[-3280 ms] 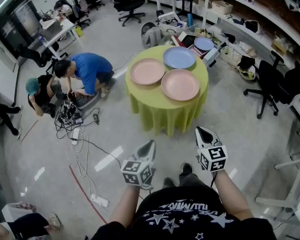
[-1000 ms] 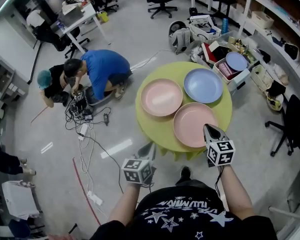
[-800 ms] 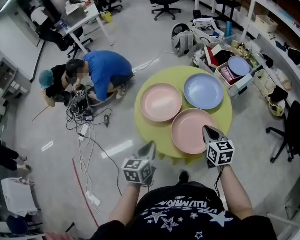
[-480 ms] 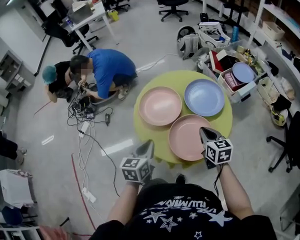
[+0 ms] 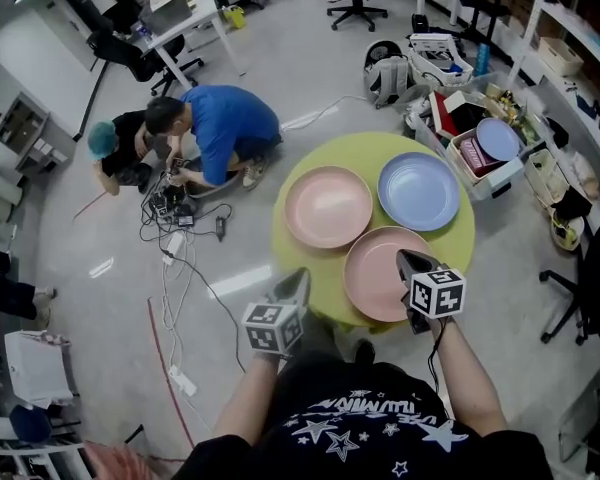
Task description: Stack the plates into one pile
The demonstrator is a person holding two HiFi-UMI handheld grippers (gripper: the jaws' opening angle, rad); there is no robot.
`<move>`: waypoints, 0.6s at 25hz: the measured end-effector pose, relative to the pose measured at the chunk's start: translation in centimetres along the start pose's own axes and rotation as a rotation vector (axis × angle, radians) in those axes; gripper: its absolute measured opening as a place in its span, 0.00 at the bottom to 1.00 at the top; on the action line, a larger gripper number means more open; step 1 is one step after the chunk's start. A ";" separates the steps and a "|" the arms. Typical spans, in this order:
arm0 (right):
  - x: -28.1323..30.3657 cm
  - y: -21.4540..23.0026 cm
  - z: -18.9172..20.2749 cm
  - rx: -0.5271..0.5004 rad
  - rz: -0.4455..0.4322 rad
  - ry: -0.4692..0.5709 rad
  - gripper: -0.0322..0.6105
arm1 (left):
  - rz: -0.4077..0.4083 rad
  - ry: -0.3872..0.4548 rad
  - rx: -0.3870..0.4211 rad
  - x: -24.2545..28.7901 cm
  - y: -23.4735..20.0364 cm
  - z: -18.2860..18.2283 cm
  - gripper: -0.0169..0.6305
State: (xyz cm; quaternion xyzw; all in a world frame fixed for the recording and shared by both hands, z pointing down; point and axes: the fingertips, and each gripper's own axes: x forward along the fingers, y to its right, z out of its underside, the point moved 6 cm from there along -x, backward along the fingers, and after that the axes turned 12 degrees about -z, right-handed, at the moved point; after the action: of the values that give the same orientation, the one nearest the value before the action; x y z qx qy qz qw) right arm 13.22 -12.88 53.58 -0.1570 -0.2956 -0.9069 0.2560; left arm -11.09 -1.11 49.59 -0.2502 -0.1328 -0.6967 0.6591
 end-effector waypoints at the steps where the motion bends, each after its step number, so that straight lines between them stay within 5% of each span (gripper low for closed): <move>1: 0.3 0.0 -0.1 -0.001 0.004 -0.002 0.07 | 0.001 -0.003 -0.004 0.3 -0.3 0.0 0.05; 15: 6.4 1.6 -2.4 0.120 0.148 -0.067 0.07 | 0.078 -0.057 0.021 6.4 -6.7 -2.6 0.05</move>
State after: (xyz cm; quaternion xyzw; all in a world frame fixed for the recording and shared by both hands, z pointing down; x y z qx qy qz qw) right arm 8.54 -17.83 55.23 -0.1931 -0.3455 -0.8602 0.3214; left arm -18.17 -7.26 51.76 -0.2682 -0.1491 -0.6616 0.6842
